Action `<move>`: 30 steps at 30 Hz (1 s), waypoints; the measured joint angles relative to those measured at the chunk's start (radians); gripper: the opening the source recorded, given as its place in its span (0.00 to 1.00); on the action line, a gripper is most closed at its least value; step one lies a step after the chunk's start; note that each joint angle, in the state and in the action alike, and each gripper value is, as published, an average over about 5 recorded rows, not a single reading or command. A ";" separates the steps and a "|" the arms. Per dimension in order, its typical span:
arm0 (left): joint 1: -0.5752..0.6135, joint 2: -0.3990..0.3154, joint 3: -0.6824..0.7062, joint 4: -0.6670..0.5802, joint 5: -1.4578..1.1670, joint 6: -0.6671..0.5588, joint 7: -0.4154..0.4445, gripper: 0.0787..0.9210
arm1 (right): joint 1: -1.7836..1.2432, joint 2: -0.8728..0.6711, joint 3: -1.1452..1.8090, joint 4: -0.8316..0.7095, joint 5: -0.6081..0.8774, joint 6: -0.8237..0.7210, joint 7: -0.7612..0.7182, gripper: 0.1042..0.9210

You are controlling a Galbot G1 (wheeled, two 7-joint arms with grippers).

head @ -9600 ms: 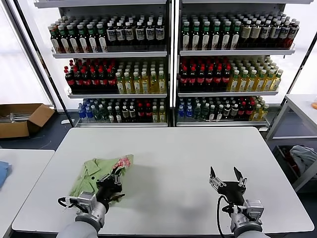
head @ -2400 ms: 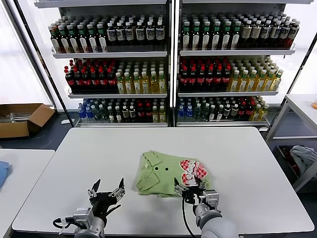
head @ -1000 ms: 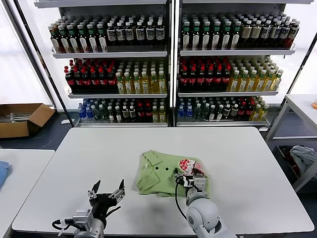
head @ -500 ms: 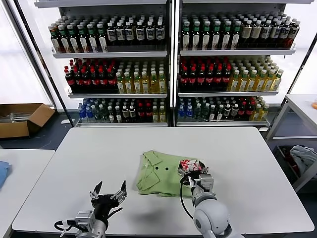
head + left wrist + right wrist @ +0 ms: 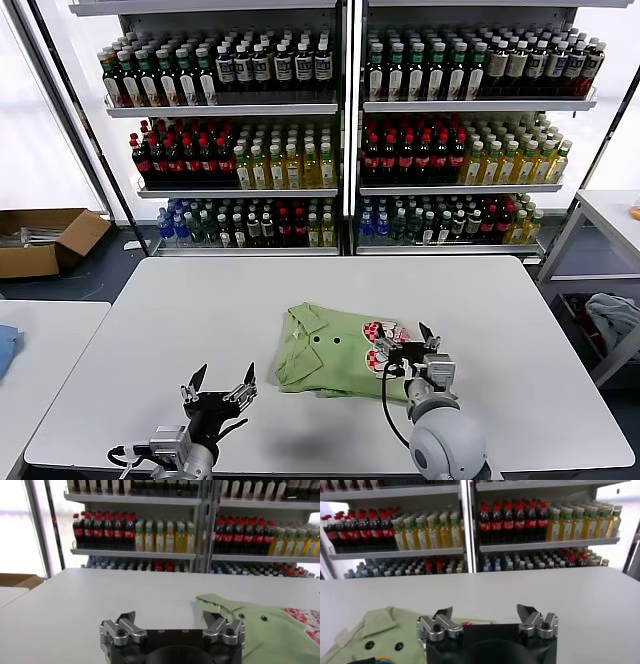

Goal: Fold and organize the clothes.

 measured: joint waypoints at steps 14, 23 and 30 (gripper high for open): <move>-0.004 -0.022 0.006 -0.006 0.022 -0.064 -0.010 0.88 | -0.064 -0.063 0.085 0.036 -0.024 0.070 -0.082 0.88; -0.016 -0.041 -0.017 0.005 0.047 -0.149 -0.022 0.88 | -0.126 -0.119 0.168 0.044 -0.090 0.182 -0.106 0.88; -0.015 -0.039 -0.050 -0.006 0.052 -0.201 -0.017 0.88 | -0.168 -0.121 0.213 0.032 -0.109 0.231 -0.093 0.88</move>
